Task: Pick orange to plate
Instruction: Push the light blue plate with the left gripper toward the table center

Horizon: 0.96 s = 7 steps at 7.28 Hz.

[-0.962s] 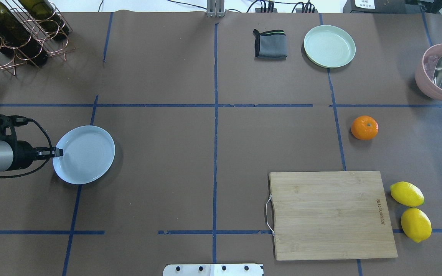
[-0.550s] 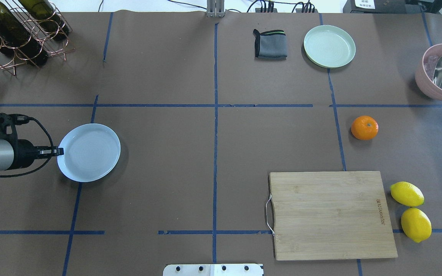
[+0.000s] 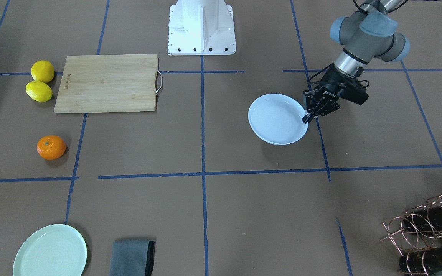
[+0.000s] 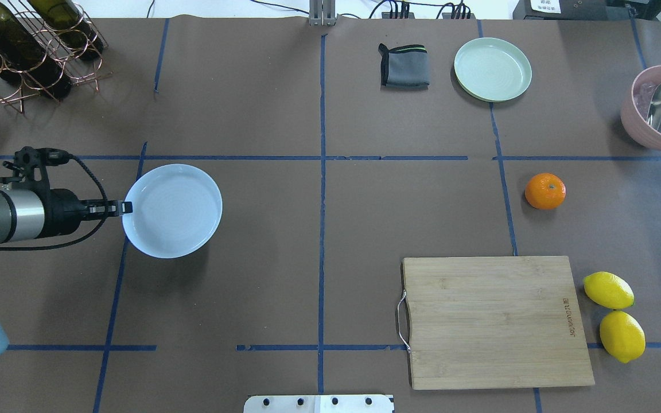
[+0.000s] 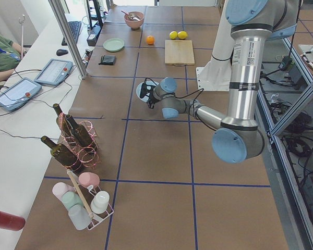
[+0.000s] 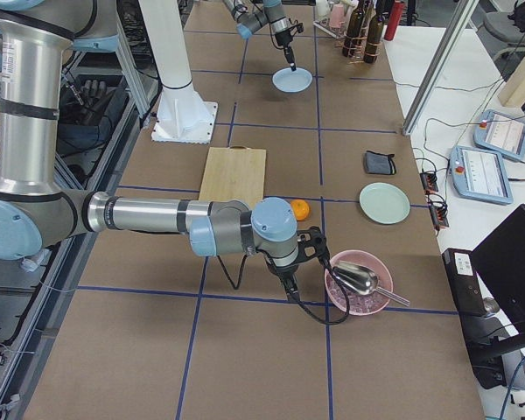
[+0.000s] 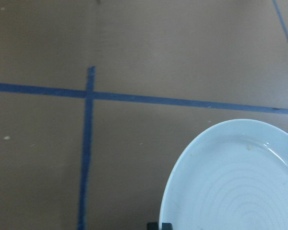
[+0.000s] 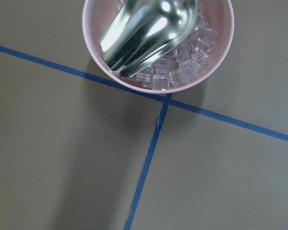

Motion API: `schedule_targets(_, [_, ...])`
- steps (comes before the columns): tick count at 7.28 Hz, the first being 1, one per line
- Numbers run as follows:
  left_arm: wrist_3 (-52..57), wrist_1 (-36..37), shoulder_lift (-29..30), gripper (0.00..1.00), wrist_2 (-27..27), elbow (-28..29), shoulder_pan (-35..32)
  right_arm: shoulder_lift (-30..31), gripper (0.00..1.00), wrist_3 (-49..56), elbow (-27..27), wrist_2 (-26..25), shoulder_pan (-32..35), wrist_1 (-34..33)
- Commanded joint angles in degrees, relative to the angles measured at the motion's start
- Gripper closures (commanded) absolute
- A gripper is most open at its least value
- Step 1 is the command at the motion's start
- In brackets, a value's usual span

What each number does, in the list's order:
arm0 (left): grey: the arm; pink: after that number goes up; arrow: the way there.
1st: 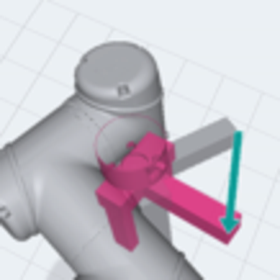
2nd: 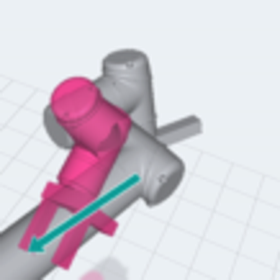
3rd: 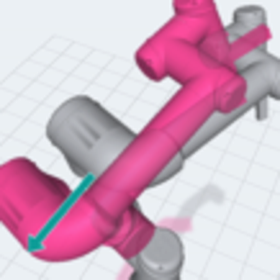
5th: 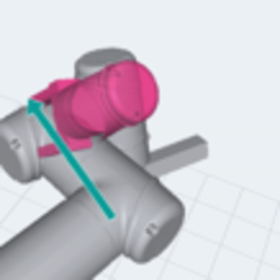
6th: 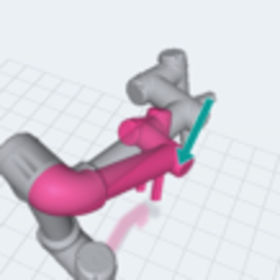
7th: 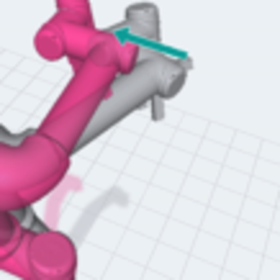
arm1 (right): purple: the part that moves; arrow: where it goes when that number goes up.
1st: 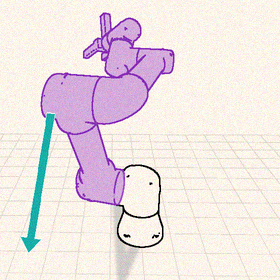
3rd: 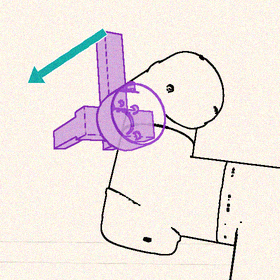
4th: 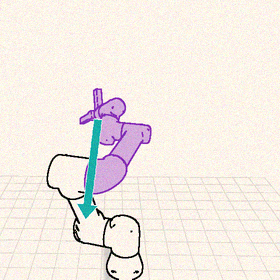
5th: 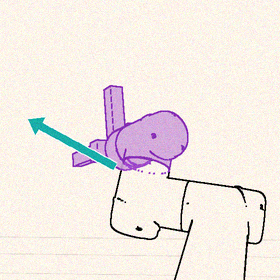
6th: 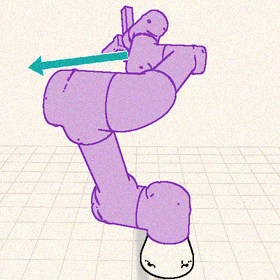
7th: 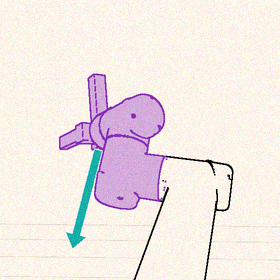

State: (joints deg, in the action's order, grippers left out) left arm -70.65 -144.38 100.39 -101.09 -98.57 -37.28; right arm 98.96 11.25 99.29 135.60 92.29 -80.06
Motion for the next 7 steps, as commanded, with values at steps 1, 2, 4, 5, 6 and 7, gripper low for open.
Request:
schedule_targets(1, [-0.1,6.19,16.0,1.0,0.2,10.1,0.72,0.0,0.0,0.0,-0.06,0.02,0.0,0.0])
schedule_targets(2, [0.08,6.21,19.72,1.0,0.28,13.98,1.68,0.0,0.0,0.0,-0.06,0.02,0.0,0.0])
schedule_targets(4, [0.34,6.04,23.44,1.0,4.74,18.13,4.39,-0.09,0.0,0.0,-0.14,-0.07,0.0,0.0])
schedule_targets(5, [0.43,6.13,23.8,1.0,4.94,18.23,5.37,-0.09,0.0,0.0,-0.06,0.02,0.0,0.0])
schedule_targets(6, [0.43,6.13,23.71,1.0,5.12,18.5,6.07,-0.09,0.0,0.0,-0.14,-0.07,-0.09,0.0])
schedule_targets(7, [0.43,6.13,23.8,1.0,5.12,18.76,6.43,-0.09,0.0,0.0,-0.15,0.02,0.0,0.0])
